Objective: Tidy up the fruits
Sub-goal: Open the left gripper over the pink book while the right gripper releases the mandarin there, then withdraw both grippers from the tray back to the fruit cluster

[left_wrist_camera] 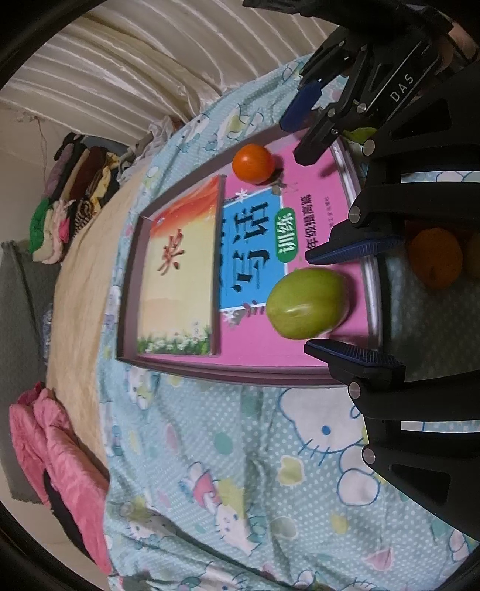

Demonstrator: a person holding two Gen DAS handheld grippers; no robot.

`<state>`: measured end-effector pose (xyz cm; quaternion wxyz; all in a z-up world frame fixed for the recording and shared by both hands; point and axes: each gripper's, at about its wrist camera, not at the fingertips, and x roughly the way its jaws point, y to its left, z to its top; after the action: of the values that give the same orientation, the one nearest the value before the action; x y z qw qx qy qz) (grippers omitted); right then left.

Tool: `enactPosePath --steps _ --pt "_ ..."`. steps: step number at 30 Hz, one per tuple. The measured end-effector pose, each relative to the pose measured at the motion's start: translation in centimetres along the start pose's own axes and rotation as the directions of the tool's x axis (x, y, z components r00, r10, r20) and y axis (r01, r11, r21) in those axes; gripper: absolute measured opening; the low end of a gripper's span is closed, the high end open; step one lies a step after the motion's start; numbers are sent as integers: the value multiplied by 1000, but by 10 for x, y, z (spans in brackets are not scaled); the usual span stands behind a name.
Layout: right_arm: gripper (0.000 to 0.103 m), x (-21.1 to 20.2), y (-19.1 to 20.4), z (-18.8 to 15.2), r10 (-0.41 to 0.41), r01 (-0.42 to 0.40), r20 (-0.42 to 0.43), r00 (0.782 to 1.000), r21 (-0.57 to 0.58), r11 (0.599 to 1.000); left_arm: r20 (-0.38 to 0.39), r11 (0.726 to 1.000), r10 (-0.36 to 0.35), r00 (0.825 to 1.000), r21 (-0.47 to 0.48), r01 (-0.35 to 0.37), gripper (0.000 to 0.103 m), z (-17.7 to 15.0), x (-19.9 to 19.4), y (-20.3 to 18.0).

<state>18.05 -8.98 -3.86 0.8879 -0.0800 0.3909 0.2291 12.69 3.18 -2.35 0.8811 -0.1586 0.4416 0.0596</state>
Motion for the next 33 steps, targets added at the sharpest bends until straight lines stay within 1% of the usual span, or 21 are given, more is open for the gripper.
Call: enactPosePath --steps 2,5,8,11,15,19,21,24,25,26,27,28,33 --pt "57 0 -1 0 -3 3 0 1000 6 1000 18 1000 -4 1000 10 4 43 1 -4 -2" --pt "58 -1 -1 0 -4 4 5 1000 7 1000 25 1000 -7 1000 14 6 44 1 -6 -3" --pt "60 -2 -1 1 -4 3 13 1000 6 1000 35 1000 -11 999 9 11 50 1 -8 -2" --pt "60 -3 -1 1 -2 2 19 1000 10 1000 56 1000 -16 998 5 16 53 2 -13 -1" --pt "61 -5 -1 2 3 -3 26 1000 12 1000 80 1000 -24 997 2 24 63 3 -18 0" --pt "64 -8 -1 3 12 -13 40 999 16 1000 90 1000 -26 996 -3 27 65 3 -21 1" --pt "66 -10 -1 4 14 -15 49 999 20 1000 89 1000 -26 996 -7 27 69 3 -22 2" --pt "69 -13 -2 5 20 -21 60 998 26 999 93 1000 -21 995 -16 22 70 4 -24 3" --pt "70 -14 -2 5 21 -23 66 998 27 999 94 1000 -22 995 -18 24 72 4 -25 3" --pt "70 -16 -2 6 20 -22 73 997 28 999 96 999 -24 995 -22 27 76 3 -26 4" --pt "72 -18 -2 6 20 -23 82 996 28 999 97 999 -27 995 -26 30 77 3 -28 5" --pt "75 -19 -2 7 22 -25 89 996 29 999 97 999 -28 995 -28 31 77 3 -28 6" --pt "78 -31 -4 10 18 -24 147 989 38 999 104 999 -26 994 -35 30 78 2 -34 8"
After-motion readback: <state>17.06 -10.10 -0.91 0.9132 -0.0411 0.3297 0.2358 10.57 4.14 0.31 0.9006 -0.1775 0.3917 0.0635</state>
